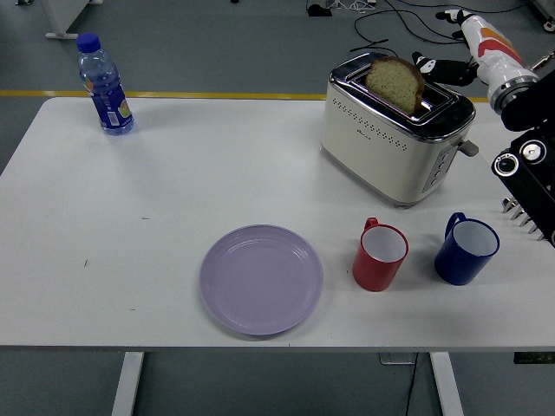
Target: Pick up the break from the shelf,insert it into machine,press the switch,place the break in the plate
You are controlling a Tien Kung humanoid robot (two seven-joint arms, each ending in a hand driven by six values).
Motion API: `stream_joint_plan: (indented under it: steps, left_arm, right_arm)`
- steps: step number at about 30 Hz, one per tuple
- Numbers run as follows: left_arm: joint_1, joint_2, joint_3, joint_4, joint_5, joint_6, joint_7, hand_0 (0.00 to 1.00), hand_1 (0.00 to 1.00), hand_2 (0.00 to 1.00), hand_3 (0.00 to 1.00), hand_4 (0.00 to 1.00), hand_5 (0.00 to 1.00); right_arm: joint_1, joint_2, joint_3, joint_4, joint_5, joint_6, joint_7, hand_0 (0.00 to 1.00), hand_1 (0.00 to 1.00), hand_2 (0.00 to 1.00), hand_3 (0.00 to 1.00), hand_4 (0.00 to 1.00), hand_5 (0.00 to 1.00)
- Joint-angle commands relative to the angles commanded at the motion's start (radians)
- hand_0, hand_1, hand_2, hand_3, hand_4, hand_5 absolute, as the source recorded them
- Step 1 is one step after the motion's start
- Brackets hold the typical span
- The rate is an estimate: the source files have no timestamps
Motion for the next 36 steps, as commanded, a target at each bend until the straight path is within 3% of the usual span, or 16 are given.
stream_joint_plan:
  steps: [8,12,16,18,24,27,28,33,34,36]
  left_arm:
    - [-0.005,0.003,0.015,0.000,-0.016,0.003,-0.001,0.654,0.590,0.592,0.599,0.330,0.943]
    - [-0.006,0.004,0.025,0.000,-0.026,0.005,-0.001,0.655,0.590,0.591,0.599,0.330,0.941]
    - [-0.006,0.003,0.033,0.000,-0.032,0.005,-0.001,0.655,0.590,0.590,0.599,0.330,0.941]
    - [-0.006,0.003,0.033,0.000,-0.032,0.005,-0.002,0.655,0.590,0.590,0.599,0.330,0.941]
    - [-0.009,0.004,0.050,0.000,-0.044,0.006,-0.003,0.655,0.590,0.590,0.599,0.331,0.941]
    - [-0.009,0.005,0.052,0.000,-0.045,0.006,-0.003,0.655,0.590,0.590,0.599,0.331,0.941]
    - [-0.009,0.005,0.052,0.000,-0.045,0.006,-0.003,0.655,0.591,0.589,0.599,0.331,0.939]
    - [-0.008,0.004,0.060,0.000,-0.051,0.006,-0.004,0.655,0.591,0.589,0.599,0.331,0.939]
    - [-0.008,0.004,0.061,0.000,-0.052,0.007,-0.004,0.656,0.590,0.589,0.599,0.332,0.940]
    - [-0.008,0.004,0.069,0.000,-0.060,0.008,-0.005,0.656,0.590,0.589,0.599,0.332,0.940]
  right_arm:
    - [0.108,0.073,-0.091,-0.151,0.018,0.022,-0.001,0.902,0.835,0.878,0.887,0.725,0.474]
    - [0.176,0.140,-0.149,-0.276,0.008,0.035,0.003,0.903,0.834,0.873,0.883,0.729,0.467]
    - [0.213,0.196,-0.176,-0.384,0.003,0.038,0.009,0.903,0.832,0.867,0.877,0.737,0.458]
    - [0.216,0.202,-0.178,-0.397,0.003,0.037,0.009,0.903,0.832,0.867,0.877,0.737,0.458]
    - [0.263,0.270,-0.204,-0.542,-0.011,0.047,0.017,0.904,0.829,0.865,0.876,0.745,0.442]
    - [0.273,0.284,-0.211,-0.584,-0.009,0.050,0.018,0.904,0.829,0.865,0.876,0.745,0.442]
    - [0.278,0.291,-0.214,-0.601,-0.010,0.051,0.020,0.854,0.777,0.791,0.840,0.747,0.433]
    - [0.281,0.293,-0.213,-0.651,-0.026,0.041,0.030,0.854,0.777,0.791,0.840,0.747,0.433]
    - [0.281,0.293,-0.212,-0.654,-0.029,0.039,0.031,0.688,0.663,0.665,0.775,0.736,0.409]
    - [0.277,0.293,-0.210,-0.660,-0.047,0.017,0.036,0.688,0.663,0.665,0.775,0.736,0.409]
